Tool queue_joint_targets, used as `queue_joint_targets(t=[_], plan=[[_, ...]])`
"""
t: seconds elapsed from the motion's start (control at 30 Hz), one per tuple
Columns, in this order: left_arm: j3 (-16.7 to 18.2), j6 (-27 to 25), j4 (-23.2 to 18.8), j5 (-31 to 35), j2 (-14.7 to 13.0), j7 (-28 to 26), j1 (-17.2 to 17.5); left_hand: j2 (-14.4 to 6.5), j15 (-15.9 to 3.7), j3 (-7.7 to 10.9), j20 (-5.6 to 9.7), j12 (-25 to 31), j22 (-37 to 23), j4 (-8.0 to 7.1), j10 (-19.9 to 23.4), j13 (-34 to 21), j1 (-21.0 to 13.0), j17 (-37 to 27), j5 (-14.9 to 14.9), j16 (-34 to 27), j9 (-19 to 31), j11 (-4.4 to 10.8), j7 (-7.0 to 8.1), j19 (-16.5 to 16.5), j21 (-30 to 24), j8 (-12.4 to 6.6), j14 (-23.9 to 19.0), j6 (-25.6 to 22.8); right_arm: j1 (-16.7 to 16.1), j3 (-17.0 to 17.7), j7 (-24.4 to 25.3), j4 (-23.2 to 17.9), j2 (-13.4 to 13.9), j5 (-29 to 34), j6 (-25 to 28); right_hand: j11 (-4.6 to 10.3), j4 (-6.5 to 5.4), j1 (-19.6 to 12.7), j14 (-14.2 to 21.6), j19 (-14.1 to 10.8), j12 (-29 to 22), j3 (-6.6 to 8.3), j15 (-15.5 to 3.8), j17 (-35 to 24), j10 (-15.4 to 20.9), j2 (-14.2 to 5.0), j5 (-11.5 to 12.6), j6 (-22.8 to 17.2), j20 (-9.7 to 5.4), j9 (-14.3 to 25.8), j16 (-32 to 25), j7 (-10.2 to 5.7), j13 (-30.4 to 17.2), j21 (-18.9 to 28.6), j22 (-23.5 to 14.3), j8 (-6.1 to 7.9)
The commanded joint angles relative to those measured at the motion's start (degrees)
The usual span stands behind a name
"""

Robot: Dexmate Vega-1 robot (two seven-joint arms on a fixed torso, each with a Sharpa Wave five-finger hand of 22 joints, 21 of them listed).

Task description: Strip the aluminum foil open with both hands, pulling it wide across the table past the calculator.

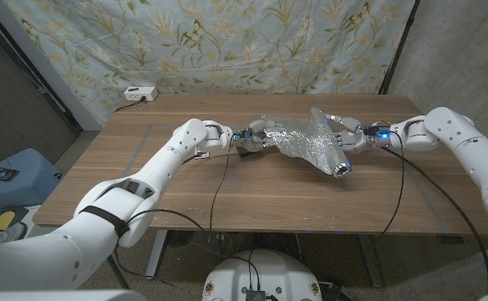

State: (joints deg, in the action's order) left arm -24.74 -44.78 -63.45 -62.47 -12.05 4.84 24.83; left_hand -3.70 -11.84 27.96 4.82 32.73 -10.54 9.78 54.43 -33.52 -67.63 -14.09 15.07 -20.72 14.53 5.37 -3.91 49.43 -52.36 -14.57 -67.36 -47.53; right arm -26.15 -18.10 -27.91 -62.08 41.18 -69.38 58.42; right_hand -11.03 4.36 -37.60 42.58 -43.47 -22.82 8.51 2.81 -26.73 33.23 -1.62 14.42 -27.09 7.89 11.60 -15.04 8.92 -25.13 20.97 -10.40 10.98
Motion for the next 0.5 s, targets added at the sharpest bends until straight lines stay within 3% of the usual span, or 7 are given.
queue_joint_targets(t=[0.03, 0.5], plan=[[-0.06, 0.67, -1.64, -1.27, -0.98, -1.46, 0.43, -0.11, -0.06, 0.21, -0.02, 0.25, -0.23, -0.20, 1.54, -0.04, -0.85, -0.11, -0.01, 0.04, 0.33, 2.07, -0.55, -0.15, -0.50, 0.29, -0.51, -0.70, -0.75, 1.28, -1.61, 1.41, -1.65, -1.58, -0.92, -0.10, -0.15, 0.45, 0.42, -0.62, -0.03, -0.34, 0.04, -0.07, 0.39, 0.13, 0.37, 0.27, -0.12, 0.17, -0.42, 3.31, -0.12, -0.19, -0.03, 0.37], [0.22, -0.01, -4.38, -2.55, -2.56, -3.05, 0.66, 0.17, 0.01, 0.07, -0.06, 0.22, -0.23, 0.34, 2.05, 0.91, -2.36, -1.38, -0.34, -0.26, 1.04, 2.23, -0.38, -0.83, -1.37, 0.47, -0.24, -1.17, -1.25, 1.85, -2.11, 1.27, -2.27, -2.21, -1.85, 0.14, -0.17, 0.51, 0.50, -0.81, 0.02, -0.55, -0.19, -0.11, 0.73, -0.07, 0.93, 0.10, -0.11, 0.09, -0.42, 3.07, -0.28, -0.52, -0.04, 0.46]])
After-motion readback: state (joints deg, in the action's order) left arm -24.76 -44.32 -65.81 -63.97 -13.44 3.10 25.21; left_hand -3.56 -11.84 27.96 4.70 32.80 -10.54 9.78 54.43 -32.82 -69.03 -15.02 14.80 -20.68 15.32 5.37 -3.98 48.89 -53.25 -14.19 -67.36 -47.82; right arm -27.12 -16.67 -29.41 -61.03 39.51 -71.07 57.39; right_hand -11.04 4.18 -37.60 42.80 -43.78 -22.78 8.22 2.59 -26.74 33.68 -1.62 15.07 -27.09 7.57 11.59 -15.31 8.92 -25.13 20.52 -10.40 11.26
